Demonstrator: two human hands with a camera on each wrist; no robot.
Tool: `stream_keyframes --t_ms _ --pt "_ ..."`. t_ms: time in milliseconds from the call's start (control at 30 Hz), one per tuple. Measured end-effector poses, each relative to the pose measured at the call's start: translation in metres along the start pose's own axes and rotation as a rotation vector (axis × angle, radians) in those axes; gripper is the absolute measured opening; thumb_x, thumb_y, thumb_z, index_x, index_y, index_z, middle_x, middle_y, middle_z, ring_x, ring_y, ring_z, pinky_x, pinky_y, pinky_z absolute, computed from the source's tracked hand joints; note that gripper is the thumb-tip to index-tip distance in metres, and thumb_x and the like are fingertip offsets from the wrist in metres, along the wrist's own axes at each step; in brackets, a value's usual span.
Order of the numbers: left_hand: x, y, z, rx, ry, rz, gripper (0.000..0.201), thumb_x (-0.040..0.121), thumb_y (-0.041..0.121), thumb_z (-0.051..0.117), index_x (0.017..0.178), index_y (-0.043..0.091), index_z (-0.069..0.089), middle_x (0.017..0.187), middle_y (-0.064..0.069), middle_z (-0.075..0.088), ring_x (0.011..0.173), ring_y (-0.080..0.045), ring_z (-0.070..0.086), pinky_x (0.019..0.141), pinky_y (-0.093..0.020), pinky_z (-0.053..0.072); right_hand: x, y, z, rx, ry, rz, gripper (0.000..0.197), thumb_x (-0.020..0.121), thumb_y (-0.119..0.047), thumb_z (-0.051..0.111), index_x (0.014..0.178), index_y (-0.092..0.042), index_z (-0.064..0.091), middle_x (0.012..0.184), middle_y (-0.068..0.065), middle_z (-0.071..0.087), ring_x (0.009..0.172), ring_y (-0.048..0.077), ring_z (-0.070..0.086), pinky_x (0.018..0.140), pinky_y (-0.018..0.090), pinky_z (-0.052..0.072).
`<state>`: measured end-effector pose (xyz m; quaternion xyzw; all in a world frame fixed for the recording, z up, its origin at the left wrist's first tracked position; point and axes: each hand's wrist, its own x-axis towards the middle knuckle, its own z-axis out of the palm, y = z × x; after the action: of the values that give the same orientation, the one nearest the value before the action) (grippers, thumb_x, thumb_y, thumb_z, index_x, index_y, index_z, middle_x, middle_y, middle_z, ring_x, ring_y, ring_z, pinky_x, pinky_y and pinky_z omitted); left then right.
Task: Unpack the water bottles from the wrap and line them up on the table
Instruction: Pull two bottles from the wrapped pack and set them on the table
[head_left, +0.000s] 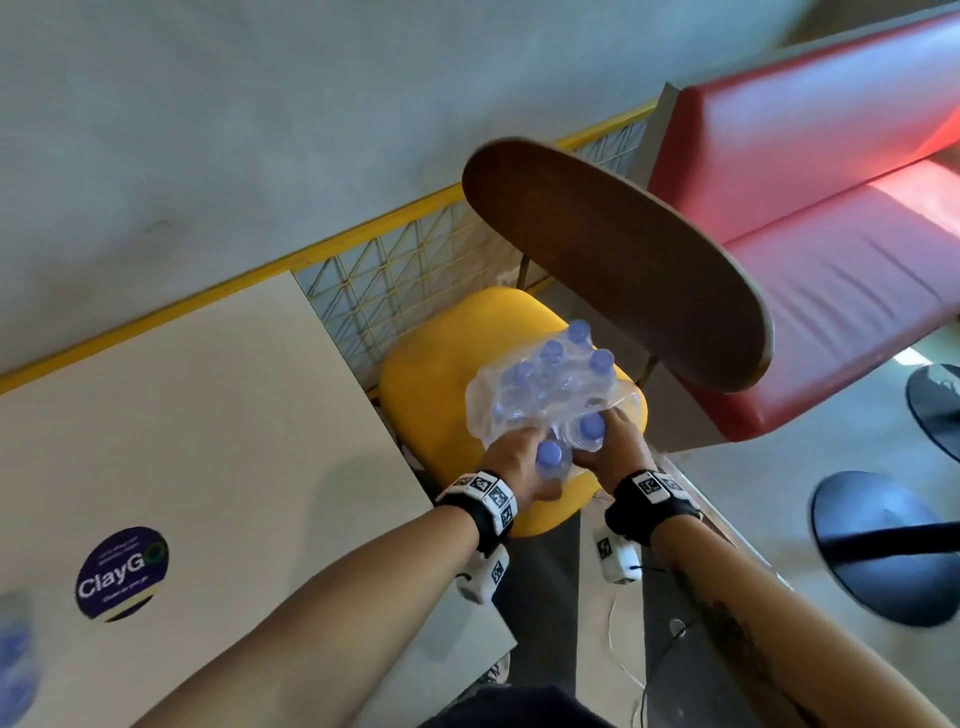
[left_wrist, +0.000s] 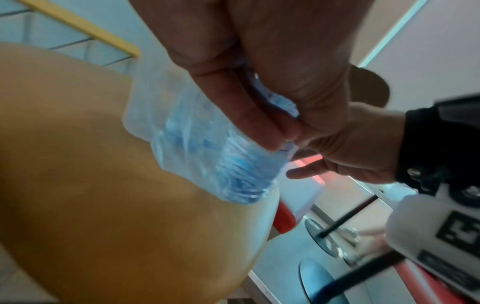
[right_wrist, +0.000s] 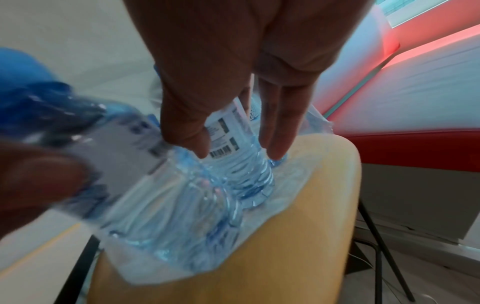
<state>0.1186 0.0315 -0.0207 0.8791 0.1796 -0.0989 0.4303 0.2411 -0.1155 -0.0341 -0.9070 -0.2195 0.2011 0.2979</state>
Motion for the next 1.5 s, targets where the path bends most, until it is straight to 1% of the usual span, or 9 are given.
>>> stream_keyframes --t_ms 100,200,433,533,700,833,1100,1300,1500 --pt "-0.039 -0.012 -0.017 -0.052 -0.022 0.211 0.060 0.065 0.030 0.090 0.120 0.022 0.068 0.113 0.004 0.070 0.097 -0.008 0.063 0.087 -0.016 0.051 -0.040 0.011 0.000 -0.077 0.014 0.001 0.075 0.061 -0.028 0.090 0.124 -0.031 0.050 0.117 -0.001 0.061 0.098 0.027 0.065 0.083 0.043 0.054" --pt "-0.089 -0.037 -0.044 -0.074 0.052 0.251 0.060 0.063 0.032 0.090 0.119 0.022 0.070 0.105 0.012 0.066 0.090 -0.002 0.060 0.083 -0.009 0.048 -0.083 -0.007 0.013 -0.142 0.035 -0.014 0.078 0.062 -0.031 0.091 0.127 -0.030 0.049 0.118 -0.006 0.059 0.097 0.022 0.063 0.082 0.043 0.055" --pt "-0.220 -0.143 -0.130 0.021 0.381 0.005 0.058 0.051 0.047 0.085 0.104 0.028 0.072 0.101 0.013 0.066 0.090 -0.013 0.062 0.081 -0.036 0.057 -0.156 -0.098 0.077 -0.137 -0.101 -0.255 0.066 0.049 -0.035 0.087 0.106 -0.033 0.054 0.097 -0.005 0.062 0.075 0.025 0.063 0.058 0.036 0.052" --pt "-0.278 -0.194 -0.174 0.128 0.480 -0.127 0.062 0.050 0.062 0.078 0.100 0.026 0.073 0.095 0.012 0.067 0.091 -0.018 0.057 0.083 -0.038 0.054 -0.172 -0.160 0.118 -0.248 -0.261 -0.349 0.060 0.053 -0.051 0.079 0.102 -0.042 0.047 0.097 -0.020 0.056 0.076 0.008 0.059 0.062 0.026 0.052" --pt "-0.362 -0.267 -0.242 0.255 0.605 -0.329 0.062 0.054 0.070 0.078 0.105 0.036 0.065 0.086 0.014 0.067 0.086 -0.019 0.059 0.075 -0.033 0.049 -0.190 -0.264 0.209 -0.269 -0.444 -0.517 0.062 0.056 -0.054 0.074 0.109 -0.039 0.046 0.104 -0.017 0.054 0.083 0.014 0.060 0.069 0.036 0.054" --pt "-0.407 -0.314 -0.277 0.270 0.612 -0.436 0.053 0.059 0.060 0.075 0.104 0.039 0.057 0.079 0.009 0.062 0.077 -0.022 0.060 0.074 -0.036 0.054 -0.213 -0.333 0.289 -0.232 -0.543 -0.589 0.060 0.056 -0.049 0.074 0.107 -0.036 0.046 0.103 -0.016 0.055 0.087 0.017 0.059 0.073 0.036 0.054" --pt "-0.430 -0.364 -0.293 0.319 0.448 -0.535 0.051 0.059 0.049 0.076 0.102 0.036 0.050 0.069 0.011 0.057 0.070 -0.025 0.056 0.073 -0.036 0.040 -0.240 -0.408 0.406 -0.189 -0.670 -0.579 0.059 0.058 -0.042 0.077 0.107 -0.035 0.047 0.107 -0.012 0.058 0.090 0.018 0.060 0.075 0.032 0.052" --pt "-0.427 -0.387 -0.293 0.232 0.351 -0.559 0.042 0.066 0.043 0.074 0.097 0.035 0.046 0.077 0.007 0.063 0.073 -0.026 0.062 0.070 -0.039 0.057 -0.249 -0.424 0.432 -0.179 -0.613 -0.511 0.063 0.064 -0.026 0.082 0.115 -0.024 0.046 0.112 -0.007 0.052 0.094 0.017 0.054 0.080 0.031 0.048" --pt "-0.424 -0.395 -0.301 0.216 0.325 -0.602 0.040 0.067 0.050 0.069 0.104 0.043 0.054 0.097 -0.001 0.064 0.078 -0.027 0.063 0.068 -0.033 0.051 -0.253 -0.434 0.443 -0.188 -0.589 -0.504 0.069 0.066 -0.025 0.084 0.123 -0.015 0.046 0.116 -0.001 0.051 0.097 0.016 0.053 0.079 0.026 0.043"
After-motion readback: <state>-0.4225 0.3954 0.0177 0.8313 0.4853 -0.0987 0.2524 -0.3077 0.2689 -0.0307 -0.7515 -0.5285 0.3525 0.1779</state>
